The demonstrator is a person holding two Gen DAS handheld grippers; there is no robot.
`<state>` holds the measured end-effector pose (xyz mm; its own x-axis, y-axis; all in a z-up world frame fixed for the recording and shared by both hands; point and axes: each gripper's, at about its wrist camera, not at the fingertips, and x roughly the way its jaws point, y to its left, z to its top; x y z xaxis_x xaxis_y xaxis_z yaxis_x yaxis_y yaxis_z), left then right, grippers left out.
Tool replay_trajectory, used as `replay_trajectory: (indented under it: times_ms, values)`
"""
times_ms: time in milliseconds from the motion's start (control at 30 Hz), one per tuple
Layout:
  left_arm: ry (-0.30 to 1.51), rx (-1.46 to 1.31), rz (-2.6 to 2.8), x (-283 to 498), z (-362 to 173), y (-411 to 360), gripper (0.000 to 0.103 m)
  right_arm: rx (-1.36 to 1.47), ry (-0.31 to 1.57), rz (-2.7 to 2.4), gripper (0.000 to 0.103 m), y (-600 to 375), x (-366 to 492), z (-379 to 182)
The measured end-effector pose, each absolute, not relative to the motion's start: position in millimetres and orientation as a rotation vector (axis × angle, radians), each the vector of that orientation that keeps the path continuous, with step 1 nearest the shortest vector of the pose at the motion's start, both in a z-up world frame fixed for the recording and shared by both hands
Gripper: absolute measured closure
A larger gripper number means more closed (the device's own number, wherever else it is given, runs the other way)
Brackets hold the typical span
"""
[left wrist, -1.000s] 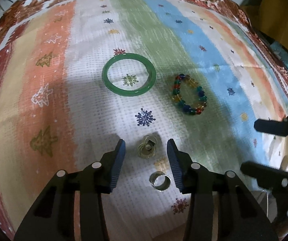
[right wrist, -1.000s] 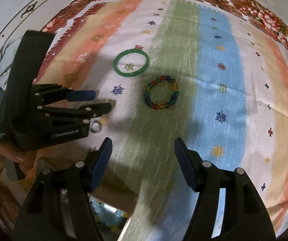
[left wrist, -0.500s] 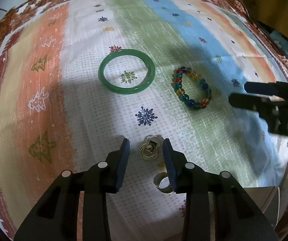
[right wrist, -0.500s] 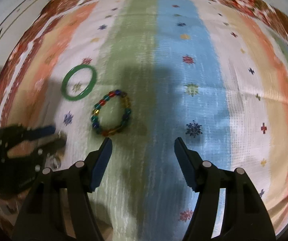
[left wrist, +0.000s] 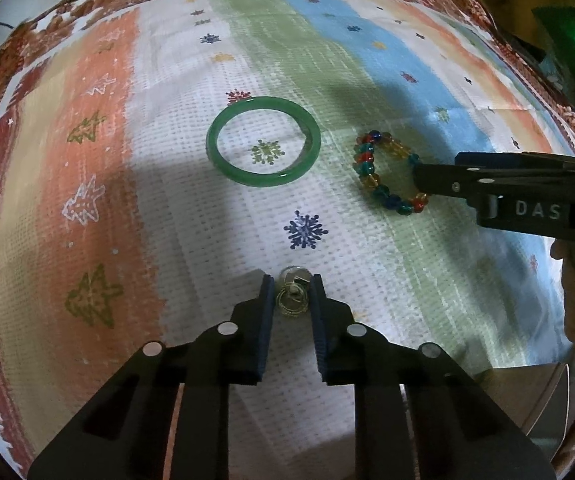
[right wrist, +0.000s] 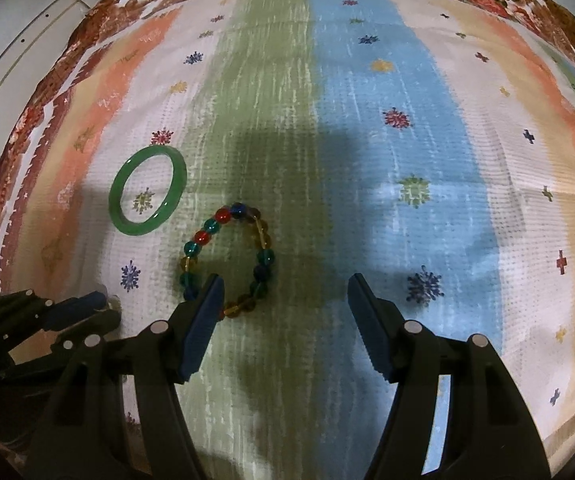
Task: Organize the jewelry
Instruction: 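Grasp the multicolour beaded bracelet with the right tool, then carry the beaded bracelet to the silver tin with the right tool while the left tool carries the ring there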
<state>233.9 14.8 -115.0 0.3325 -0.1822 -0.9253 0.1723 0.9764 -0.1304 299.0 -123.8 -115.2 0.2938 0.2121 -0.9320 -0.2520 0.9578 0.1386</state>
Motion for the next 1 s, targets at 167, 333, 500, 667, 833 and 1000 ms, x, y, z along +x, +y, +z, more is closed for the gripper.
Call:
replay_trajectory:
  times_ms: [167,333,500,667,833,1000]
  values:
    - [1.209,-0.016,-0.241,233.8,-115.1,16.9,0.087,-0.068,1.25,0.298,0.047,-119.8,302.4,-121.6]
    - [1.205,-0.029,-0.242,233.3,-113.4,18.3,0.087,-0.092,1.257,0.301,0.082,-121.7,302.6,-121.9]
    - [1.2,-0.044,-0.248,231.0,-108.7,19.1,0.087,-0.091,1.275,0.316,0.092,-124.8,302.7,-120.1]
    - [1.181,-0.057,-0.246,227.7,-100.0,20.5,0.087,-0.101,1.261,0.326,0.092,-127.4,298.4,-111.5]
    - [1.159,-0.08,-0.254,219.7,-88.6,23.2,0.087,-0.12,1.223,0.362,0.092,-127.0,287.4,-93.5]
    - [1.138,-0.103,-0.252,212.1,-78.8,25.9,0.087,-0.131,1.199,0.387,0.092,-129.0,275.0,-79.2]
